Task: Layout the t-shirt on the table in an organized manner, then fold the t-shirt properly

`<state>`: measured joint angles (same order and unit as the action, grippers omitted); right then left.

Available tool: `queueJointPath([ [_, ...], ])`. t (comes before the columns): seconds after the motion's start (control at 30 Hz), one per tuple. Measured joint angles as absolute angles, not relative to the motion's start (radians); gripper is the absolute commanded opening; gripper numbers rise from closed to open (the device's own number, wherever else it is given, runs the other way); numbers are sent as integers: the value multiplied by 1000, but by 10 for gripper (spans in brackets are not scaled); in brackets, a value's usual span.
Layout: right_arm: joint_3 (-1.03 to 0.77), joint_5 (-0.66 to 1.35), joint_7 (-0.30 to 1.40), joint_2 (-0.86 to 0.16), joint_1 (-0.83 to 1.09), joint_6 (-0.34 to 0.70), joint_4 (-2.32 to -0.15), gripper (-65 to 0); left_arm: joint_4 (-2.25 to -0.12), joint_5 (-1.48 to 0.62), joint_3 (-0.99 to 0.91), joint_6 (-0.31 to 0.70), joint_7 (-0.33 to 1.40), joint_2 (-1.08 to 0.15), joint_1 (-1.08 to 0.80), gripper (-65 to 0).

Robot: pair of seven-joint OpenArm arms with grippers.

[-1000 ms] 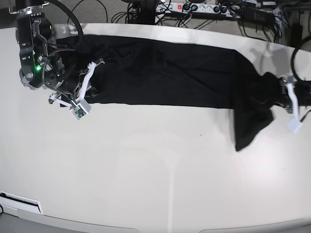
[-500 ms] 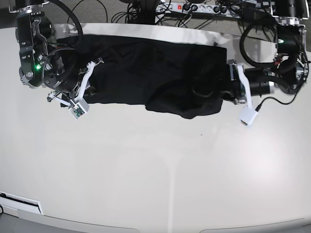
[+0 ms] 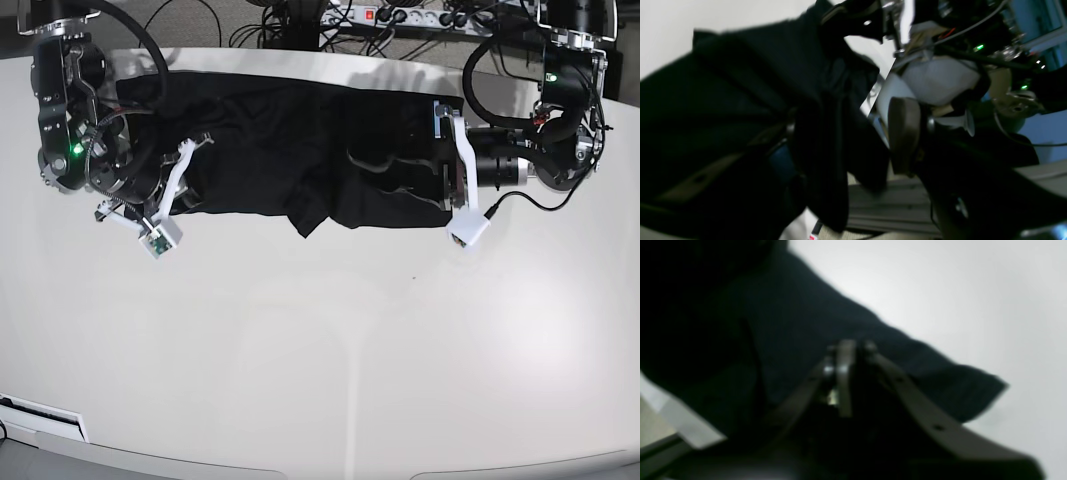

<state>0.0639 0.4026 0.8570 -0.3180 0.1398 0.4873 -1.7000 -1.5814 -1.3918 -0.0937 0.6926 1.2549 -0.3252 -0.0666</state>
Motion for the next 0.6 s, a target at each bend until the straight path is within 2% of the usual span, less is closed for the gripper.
queueJointPath([
  [0.03, 64, 403, 871, -318, 130, 476, -1700, -456, -1581, -1391, -94, 693, 1236, -325, -67, -481],
  [0.07, 64, 401, 884, -318, 119, 466, -1704, -437, -1581, -1379, -94, 694, 1217, -324, -67, -608],
  [0.1, 55, 400, 885, -318, 114, 460, -1719, -435, -1581, -1351, -94, 694, 1201, -324, -66, -650],
  [0.27, -75, 467, 920, -318, 99, 454, -1874, -436, -1581, -1251, -94, 690, 1177, -324, -67, -650],
  [0.47, -268, 517, 983, -318, 166, 475, -1878, -431, -1581, -1197, -138, 690, 1174, -323, -67, -650],
  [0.6, -379, 588, 972, -315, 247, 505, -1842, -293, -1580, -1183, -254, 690, 1140, -325, -67, -650],
])
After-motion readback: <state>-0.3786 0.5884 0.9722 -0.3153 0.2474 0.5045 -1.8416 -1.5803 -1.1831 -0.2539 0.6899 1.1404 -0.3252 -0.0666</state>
